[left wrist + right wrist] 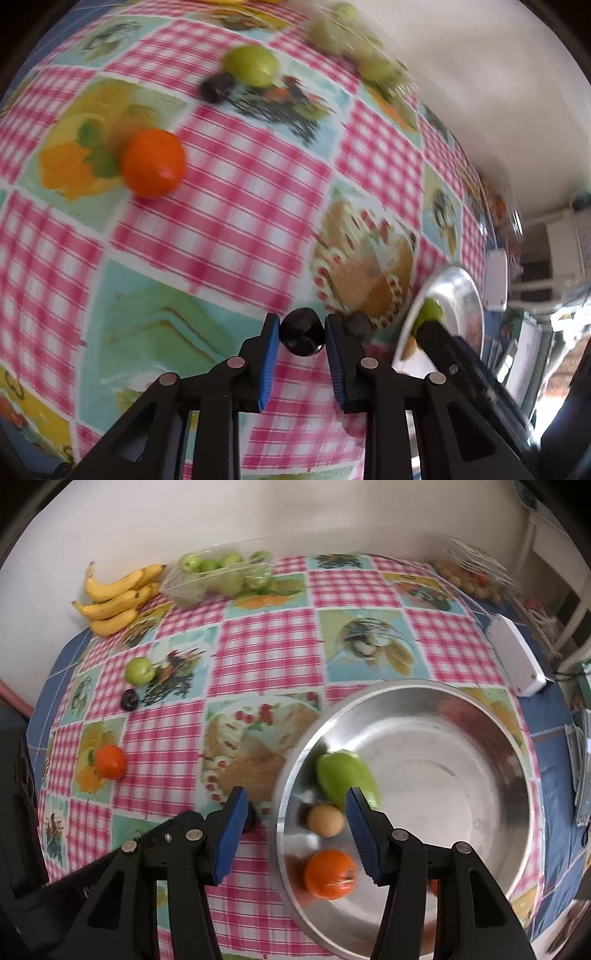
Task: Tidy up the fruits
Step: 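Close the left tool on a dark plum while the right tool grasps the other dark plum, then carry the plum with the right tool while the left tool carries its plum over the bowl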
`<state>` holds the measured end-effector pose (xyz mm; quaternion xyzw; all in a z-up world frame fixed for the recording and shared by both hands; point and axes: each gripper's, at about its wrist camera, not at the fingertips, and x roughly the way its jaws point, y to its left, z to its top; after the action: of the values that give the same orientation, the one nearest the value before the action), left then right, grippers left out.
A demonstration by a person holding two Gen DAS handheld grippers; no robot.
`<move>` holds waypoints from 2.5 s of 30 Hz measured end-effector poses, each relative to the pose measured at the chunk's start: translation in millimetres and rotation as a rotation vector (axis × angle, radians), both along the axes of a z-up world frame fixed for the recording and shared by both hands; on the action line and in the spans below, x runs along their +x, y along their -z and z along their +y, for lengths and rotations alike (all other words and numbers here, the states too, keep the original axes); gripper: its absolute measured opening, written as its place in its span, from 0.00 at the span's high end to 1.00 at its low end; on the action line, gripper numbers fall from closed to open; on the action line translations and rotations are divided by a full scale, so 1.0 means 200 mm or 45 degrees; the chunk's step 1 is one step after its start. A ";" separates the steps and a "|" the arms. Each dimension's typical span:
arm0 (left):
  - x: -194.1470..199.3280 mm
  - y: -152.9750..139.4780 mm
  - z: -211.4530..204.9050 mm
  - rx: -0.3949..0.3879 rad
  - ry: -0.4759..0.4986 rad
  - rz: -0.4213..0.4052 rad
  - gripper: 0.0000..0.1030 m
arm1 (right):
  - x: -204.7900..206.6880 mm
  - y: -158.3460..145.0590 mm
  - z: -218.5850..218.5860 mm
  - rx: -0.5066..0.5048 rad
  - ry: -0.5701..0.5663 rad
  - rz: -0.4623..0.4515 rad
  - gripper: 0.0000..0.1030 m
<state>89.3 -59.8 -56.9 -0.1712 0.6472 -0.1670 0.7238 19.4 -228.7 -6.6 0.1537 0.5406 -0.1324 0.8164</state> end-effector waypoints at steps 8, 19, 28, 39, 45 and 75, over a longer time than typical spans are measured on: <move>0.09 -0.09 0.25 0.037 -0.190 -0.093 0.74 | 0.09 0.03 0.18 0.064 -0.146 -0.009 0.55; 0.11 -0.10 0.28 0.008 -0.212 -0.088 0.74 | 0.18 0.18 0.30 -0.135 -0.235 0.150 0.58; 0.11 -0.10 0.28 0.003 -0.219 -0.084 0.74 | 0.20 0.24 0.36 -0.225 -0.269 0.204 0.62; 0.10 -0.10 0.28 0.008 -0.220 -0.087 0.74 | 0.17 0.23 0.38 -0.257 -0.279 0.217 0.73; 0.10 -0.13 0.28 -0.006 -0.223 -0.107 0.74 | 0.16 0.09 0.33 -0.103 -0.243 0.105 0.73; -0.24 -0.26 -0.38 -0.003 0.298 -0.239 0.74 | -0.25 -0.01 -0.44 0.007 0.330 0.045 0.73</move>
<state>41.7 -135.5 -4.9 -0.0789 0.5919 -0.2664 0.7566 -30.7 -317.4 -5.1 0.2223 0.5308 -0.2381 0.7824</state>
